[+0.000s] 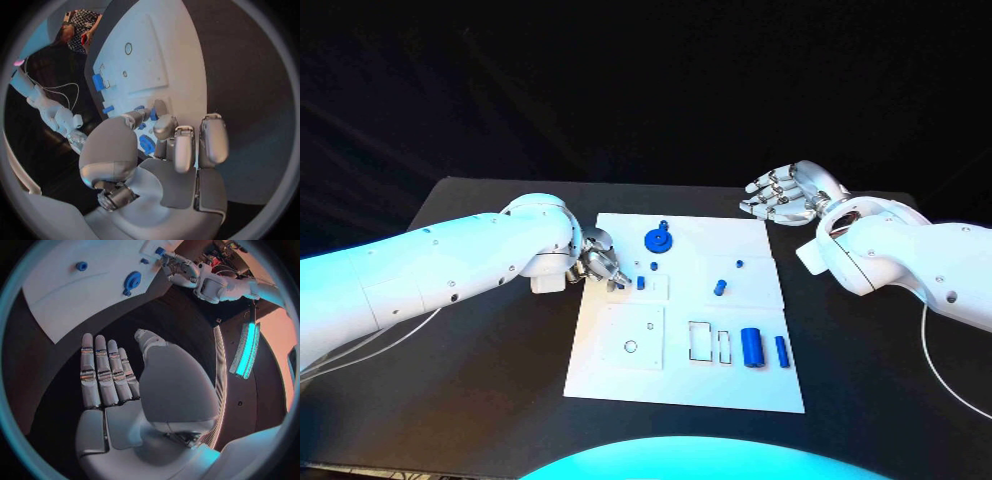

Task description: Assemble the parts on the task board

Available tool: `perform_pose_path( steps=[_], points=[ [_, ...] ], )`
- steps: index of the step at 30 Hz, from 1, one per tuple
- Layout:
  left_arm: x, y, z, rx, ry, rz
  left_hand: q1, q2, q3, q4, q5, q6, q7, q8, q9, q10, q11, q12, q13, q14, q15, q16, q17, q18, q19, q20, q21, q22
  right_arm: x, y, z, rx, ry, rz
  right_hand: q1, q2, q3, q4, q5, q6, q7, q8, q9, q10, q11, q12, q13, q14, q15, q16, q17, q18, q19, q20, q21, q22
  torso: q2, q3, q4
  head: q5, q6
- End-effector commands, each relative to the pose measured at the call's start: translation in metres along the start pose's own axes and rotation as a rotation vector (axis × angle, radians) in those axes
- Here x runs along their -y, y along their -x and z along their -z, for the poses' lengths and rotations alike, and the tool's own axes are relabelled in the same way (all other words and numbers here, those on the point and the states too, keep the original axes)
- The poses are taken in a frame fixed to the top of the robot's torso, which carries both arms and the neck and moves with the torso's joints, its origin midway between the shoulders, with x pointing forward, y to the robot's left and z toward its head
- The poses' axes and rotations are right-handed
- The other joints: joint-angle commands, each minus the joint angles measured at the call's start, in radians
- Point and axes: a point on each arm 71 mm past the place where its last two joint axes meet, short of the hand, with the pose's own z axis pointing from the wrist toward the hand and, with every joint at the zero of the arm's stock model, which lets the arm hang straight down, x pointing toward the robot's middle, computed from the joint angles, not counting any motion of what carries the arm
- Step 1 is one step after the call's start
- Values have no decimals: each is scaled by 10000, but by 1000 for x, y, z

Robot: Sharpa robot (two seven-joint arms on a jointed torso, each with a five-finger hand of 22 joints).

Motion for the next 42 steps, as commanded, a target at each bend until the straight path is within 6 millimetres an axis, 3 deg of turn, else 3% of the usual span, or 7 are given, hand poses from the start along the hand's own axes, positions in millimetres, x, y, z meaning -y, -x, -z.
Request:
perform_pose_path(
  steps=[1, 22, 24, 28, 37, 42],
  points=[
    [1, -1, -1, -60, 25, -35, -74, -18, -160, 80, -53, 75, 10, -68, -10, 99, -10, 59, 23, 1039, -92, 66, 2632, -174, 83, 5, 52, 12, -1, -1, 0, -131, 142, 49, -30, -57, 45, 10, 44, 99, 358, -36, -9, 87, -4, -64, -11, 99, -6, -49, -12, 60, -38, 27, 6, -13, 6, 6, -8, 1, 6],
    [1, 0, -1, 102, 7, 94, 21, -72, -645, 392, -84, 92, 0, -79, -14, 116, -20, 65, 59, 1039, -104, 66, 2632, -181, 110, -6, 67, 48, -1, -1, 1, -145, 126, 49, -30, -57, 45, 10, 44, 99, 358, -36, -9, 87, -4, -64, -11, 99, -6, -49, -12, 60, -38, 27, 6, -13, 0, 7, 4, -23, 8],
    [1, 1, -1, 193, -14, 147, 45, -130, -833, 512, -162, 90, -3, -84, -15, 114, -23, 59, 63, 1039, -106, 66, 2632, -179, 106, -8, 61, 43, -1, -1, 1, -146, 127, 49, -30, -57, 45, 10, 44, 99, 358, -36, -9, 87, -4, -64, -11, 99, -6, -49, -12, 60, -38, 27, 6, -13, 3, -3, 2, -24, 13],
    [1, 3, 1, 482, -94, 381, 39, -164, -1264, 652, -724, 82, -6, -100, -21, 102, -27, 31, 50, 1039, -112, 66, 2632, -177, 107, -14, 55, 42, -1, -1, 0, -146, 130, 50, -30, -57, 45, 10, 44, 99, 358, -36, -9, 87, -4, -64, -11, 99, -6, -49, -12, 60, -38, 27, 6, -13, 5, -16, -3, -30, 32],
    [0, 14, 10, 1141, -435, 1419, -57, -221, -1531, 662, -828, -2, 19, -135, -28, -20, -8, -157, -181, 1039, -107, 66, 2632, -154, 43, -11, -2, -54, -1, -1, 0, -151, 129, 52, -30, -57, 45, 10, 44, 99, 358, -36, -9, 87, -4, -64, -11, 99, -6, -49, -12, 60, -38, 27, 6, -13, -6, -4, 3, -40, 53],
    [-1, 23, 17, 1746, -698, 2222, -45, -267, -1753, 653, -818, -190, 79, -172, -19, -321, 43, -570, -701, 954, -77, -75, 2351, -73, -209, 11, -214, -405, 0, -2, 0, -156, 127, 52, -30, -57, 45, 10, 44, 99, 358, -36, -9, 87, -4, -64, -11, 99, -6, -49, -12, 60, -38, 27, 6, -13, -2, -6, -3, -57, 91]
  ],
)
